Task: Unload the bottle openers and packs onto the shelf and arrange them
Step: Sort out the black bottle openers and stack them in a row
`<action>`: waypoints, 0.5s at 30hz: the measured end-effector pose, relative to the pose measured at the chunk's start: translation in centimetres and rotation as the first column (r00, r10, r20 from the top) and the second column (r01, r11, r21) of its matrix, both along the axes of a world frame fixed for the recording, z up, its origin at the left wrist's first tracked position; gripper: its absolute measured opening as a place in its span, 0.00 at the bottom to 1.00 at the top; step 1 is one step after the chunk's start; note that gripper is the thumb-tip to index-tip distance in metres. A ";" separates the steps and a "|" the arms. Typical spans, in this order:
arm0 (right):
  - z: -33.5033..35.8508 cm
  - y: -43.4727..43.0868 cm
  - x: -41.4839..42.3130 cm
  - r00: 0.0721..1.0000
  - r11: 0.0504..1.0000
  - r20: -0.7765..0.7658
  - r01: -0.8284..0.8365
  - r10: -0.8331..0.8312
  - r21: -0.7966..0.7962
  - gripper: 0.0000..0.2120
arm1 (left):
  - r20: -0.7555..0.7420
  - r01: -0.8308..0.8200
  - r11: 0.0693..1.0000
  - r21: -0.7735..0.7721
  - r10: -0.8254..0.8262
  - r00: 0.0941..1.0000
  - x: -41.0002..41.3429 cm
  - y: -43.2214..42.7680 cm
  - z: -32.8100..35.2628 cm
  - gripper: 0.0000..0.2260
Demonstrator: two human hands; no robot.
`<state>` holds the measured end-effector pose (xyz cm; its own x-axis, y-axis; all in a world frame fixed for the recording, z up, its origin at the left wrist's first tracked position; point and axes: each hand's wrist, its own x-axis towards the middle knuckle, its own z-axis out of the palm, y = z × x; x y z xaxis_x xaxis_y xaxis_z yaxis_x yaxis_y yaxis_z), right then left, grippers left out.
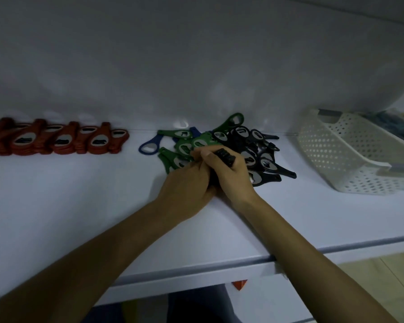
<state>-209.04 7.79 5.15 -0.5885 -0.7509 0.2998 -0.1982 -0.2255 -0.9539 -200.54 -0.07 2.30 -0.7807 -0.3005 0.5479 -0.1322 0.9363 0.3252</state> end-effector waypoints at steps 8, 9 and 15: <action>3.0 -6.6 8.2 0.736 0.944 0.596 -0.303 0.321 -0.133 0.09 | -0.184 -0.193 0.965 0.176 0.224 0.957 9.3 -1.6 2.2 0.24; 3.0 -7.6 9.7 0.694 0.924 0.629 -0.364 0.351 -0.115 0.10 | -0.143 -0.252 0.951 0.179 0.278 0.950 11.1 -2.6 2.5 0.23; 2.1 -12.4 17.4 0.672 0.777 0.534 -0.628 0.514 0.042 0.13 | -0.022 -0.430 0.837 0.340 0.464 0.886 21.7 -5.9 2.0 0.12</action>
<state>-191.60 -4.57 7.23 -0.0420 -0.9948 -0.0924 0.3836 0.0693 -0.9209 -178.87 -5.95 4.27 -0.4658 -0.7731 0.4305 -0.4622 0.6274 0.6267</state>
